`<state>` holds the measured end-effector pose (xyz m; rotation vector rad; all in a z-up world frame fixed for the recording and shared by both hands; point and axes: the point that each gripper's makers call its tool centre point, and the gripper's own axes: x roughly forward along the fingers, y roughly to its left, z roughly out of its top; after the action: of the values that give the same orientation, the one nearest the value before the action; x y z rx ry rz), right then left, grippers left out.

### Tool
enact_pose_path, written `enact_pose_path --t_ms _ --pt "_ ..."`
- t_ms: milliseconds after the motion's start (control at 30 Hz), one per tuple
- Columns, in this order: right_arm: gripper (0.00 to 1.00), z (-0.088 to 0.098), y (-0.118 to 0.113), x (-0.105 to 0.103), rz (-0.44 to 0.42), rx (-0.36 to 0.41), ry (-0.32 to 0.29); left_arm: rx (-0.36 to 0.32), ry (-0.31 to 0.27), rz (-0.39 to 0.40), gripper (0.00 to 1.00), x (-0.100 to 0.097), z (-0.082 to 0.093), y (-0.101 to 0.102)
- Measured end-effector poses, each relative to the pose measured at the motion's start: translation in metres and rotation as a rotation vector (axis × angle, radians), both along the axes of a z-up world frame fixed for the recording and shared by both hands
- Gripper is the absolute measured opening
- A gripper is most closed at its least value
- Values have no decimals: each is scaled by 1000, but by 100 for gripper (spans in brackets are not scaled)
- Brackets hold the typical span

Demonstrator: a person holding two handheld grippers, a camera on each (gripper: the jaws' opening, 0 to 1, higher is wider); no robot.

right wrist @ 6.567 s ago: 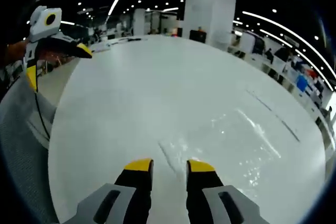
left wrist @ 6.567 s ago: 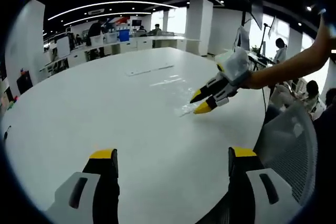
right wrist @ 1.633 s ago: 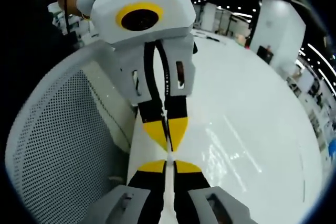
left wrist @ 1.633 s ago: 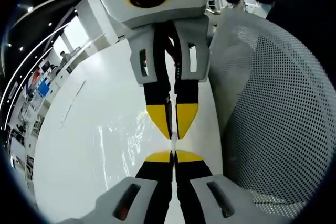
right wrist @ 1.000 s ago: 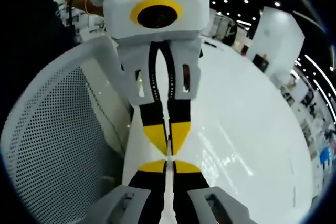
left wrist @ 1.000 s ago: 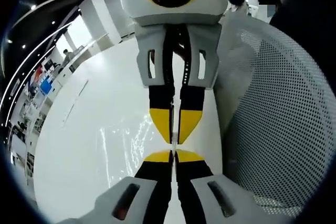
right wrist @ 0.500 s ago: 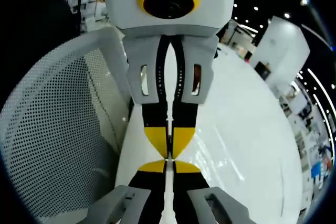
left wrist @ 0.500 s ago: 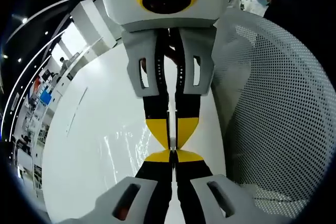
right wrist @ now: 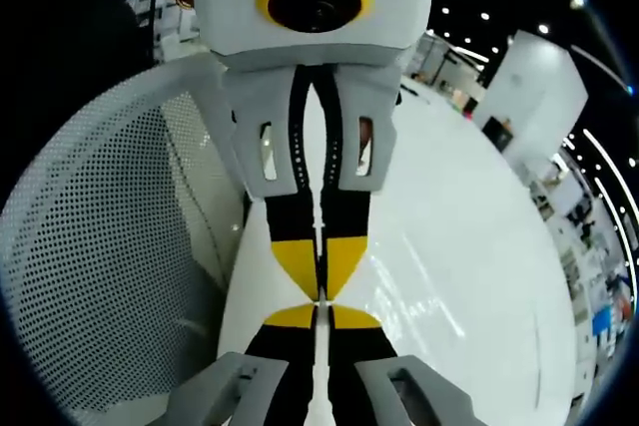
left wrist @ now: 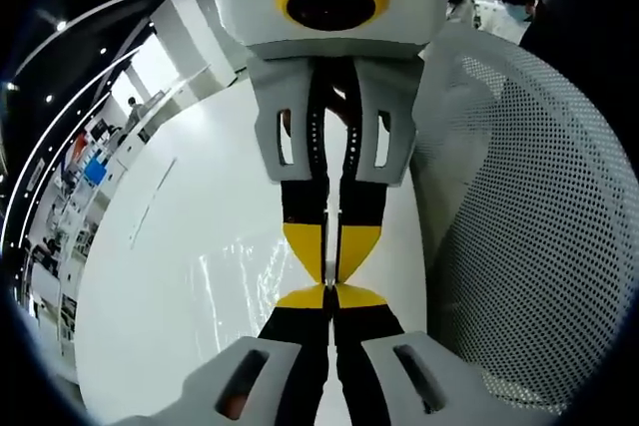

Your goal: Open the resealable bag by pulling the two sides of the seal apart until the entire bag opening is separated and visibly accessible.

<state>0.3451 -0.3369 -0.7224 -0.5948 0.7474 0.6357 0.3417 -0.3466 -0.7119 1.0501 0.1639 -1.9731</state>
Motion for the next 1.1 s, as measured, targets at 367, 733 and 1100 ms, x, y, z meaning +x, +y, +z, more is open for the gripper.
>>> enact_pose_path --t_ms 367,733,1100 --pt "0 -4 -17 -6 -53 4 13 -6 28 19 0 4 6 2" --pt "0 1 -20 -4 -56 -34 5 -45 -1 21 0 6 10 -3" --pt "0 6 -7 3 -42 -12 -13 -32 3 19 1 3 7 -7"
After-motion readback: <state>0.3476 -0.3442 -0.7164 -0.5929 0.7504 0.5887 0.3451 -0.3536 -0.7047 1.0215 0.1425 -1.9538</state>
